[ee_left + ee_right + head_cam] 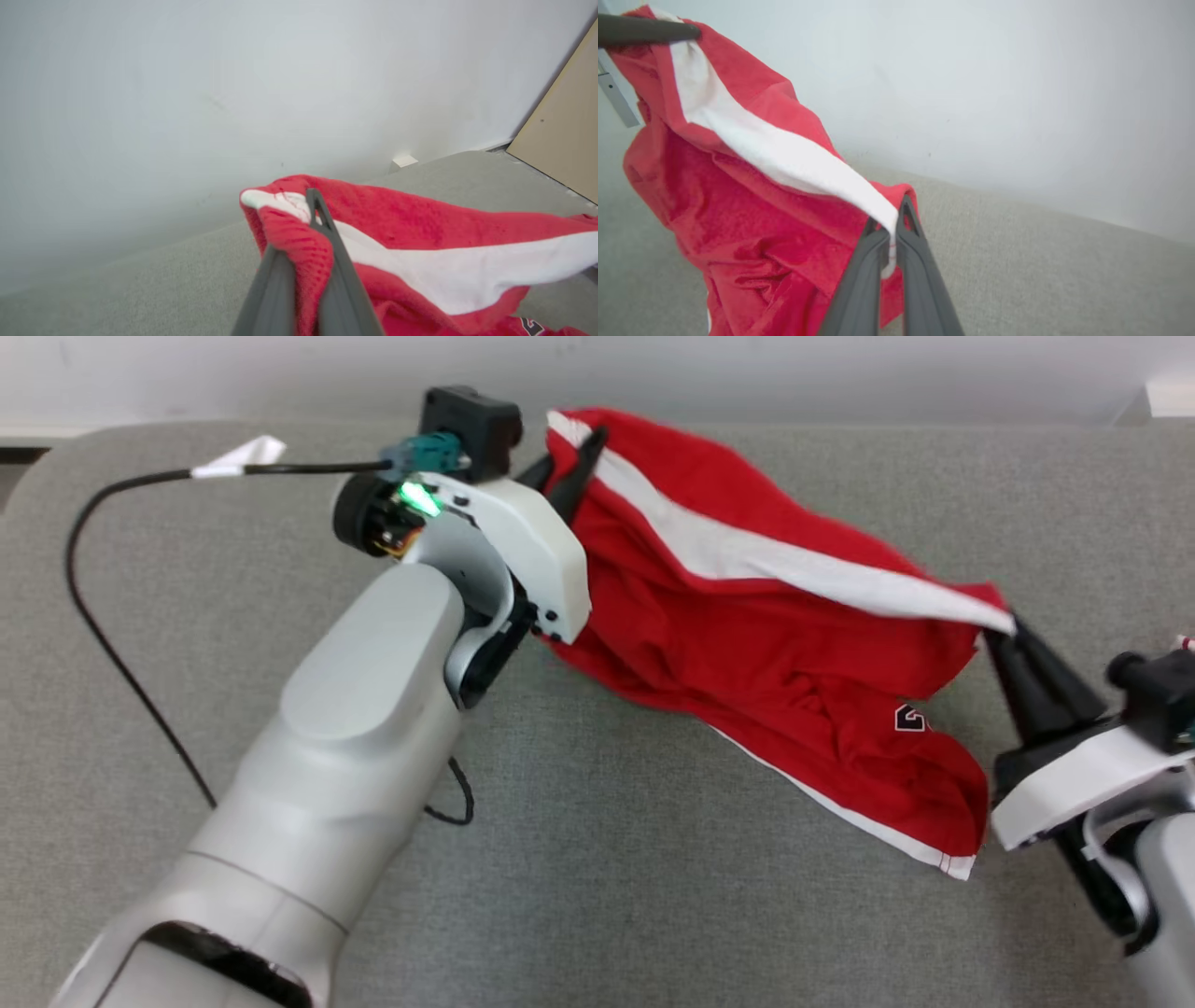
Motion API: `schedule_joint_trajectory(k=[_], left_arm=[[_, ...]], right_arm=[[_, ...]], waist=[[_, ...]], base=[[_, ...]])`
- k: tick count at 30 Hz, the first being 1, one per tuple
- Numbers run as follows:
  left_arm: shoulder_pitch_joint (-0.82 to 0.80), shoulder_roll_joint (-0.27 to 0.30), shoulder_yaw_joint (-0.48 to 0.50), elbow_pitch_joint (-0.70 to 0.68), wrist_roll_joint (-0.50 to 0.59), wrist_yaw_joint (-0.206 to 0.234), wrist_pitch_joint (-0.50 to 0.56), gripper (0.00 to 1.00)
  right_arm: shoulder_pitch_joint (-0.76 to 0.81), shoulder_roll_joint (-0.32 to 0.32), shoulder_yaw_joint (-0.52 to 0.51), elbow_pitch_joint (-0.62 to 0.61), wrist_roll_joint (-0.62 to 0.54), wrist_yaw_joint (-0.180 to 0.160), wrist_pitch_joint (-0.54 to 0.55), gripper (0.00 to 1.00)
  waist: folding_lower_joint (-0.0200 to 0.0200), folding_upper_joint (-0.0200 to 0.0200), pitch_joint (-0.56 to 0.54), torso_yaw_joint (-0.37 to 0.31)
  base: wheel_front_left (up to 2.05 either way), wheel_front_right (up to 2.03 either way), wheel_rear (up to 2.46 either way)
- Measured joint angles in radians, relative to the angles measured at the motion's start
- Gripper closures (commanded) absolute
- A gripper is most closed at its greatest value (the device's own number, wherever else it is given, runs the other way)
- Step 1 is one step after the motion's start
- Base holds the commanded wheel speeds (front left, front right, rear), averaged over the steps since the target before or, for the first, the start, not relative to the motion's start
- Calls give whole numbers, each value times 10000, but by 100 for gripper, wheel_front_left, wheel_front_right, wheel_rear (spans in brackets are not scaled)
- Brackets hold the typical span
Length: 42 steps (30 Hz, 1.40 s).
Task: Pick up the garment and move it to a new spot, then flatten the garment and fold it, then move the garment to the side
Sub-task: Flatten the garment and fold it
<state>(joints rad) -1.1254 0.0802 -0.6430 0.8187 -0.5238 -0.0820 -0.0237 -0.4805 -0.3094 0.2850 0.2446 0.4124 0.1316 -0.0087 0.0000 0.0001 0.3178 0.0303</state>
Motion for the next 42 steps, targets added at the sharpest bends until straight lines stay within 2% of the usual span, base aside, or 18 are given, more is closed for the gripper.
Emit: schedule_joint_trajectory(k=[6, 12, 15, 19, 22, 24, 27, 30, 33, 39, 42], left_arm=[[163, 692, 303, -2261, -10, 328, -362, 100], [626, 1607, 575, -5756, -10, 943, 439, 100], [980, 2119, 750, -7484, 31, 1363, 991, 100], [1534, 2606, 913, -9148, -27, 1810, 1609, 100], [1848, 2811, 976, -9549, -104, 1975, 1914, 100], [1929, 2800, 953, -9474, -337, 1969, 2008, 100], [1887, 2581, 899, -8648, -589, 1778, 1973, 100], [1365, 2194, 1001, -7148, -677, 1519, 1492, 100], [394, 1687, 1290, -5275, -675, 1317, 464, 100], [-1313, 1003, 1967, -1827, -604, 1129, -1881, 100], [-1530, 763, 2270, -535, -614, 1028, -2280, 100]], right_arm=[[21, -336, -1101, -2297, -690, 0, 263, 100], [115, -487, -2389, -5239, -1407, 0, 1559, 100], [115, -514, -2897, -6297, -1622, 0, 2261, 100], [83, -589, -3260, -6706, -1536, 0, 2861, 100], [-116, -591, -3235, -6435, -1252, 0, 3083, 100], [-423, -627, -3089, -6029, -1060, 0, 3127, 100], [-1259, -690, -2732, -5024, -821, 0, 3089, 100], [-2414, -681, -2238, -3739, -648, 2, 2999, 100], [-4010, -535, -1743, -2086, -564, 2, 2690, 100], [-6676, 600, -1231, 1095, -750, 10, 1342, 100], [-7147, 1198, -959, 2512, -809, 10, 725, 100]], waist=[[0, 0, -606, -15], [-1, 0, -1243, 24], [-1, 0, -1448, 59], [-2, -1, -1499, 89], [-2, 0, -1421, 102], [-2, -1, -1298, 104], [-2, -1, -1044, 104], [-1, -1, -750, 94], [0, 0, -499, 66], [-1, 0, -351, -234], [-1, 0, -326, -390]], base=[[0, 0, 0], [0, 0, 0], [0, 0, 0], [0, 0, 0], [0, 0, 0], [0, 0, 0], [0, 0, 0], [0, 0, 0], [0, 0, 0], [0, 0, 0], [0, 0, 0]])
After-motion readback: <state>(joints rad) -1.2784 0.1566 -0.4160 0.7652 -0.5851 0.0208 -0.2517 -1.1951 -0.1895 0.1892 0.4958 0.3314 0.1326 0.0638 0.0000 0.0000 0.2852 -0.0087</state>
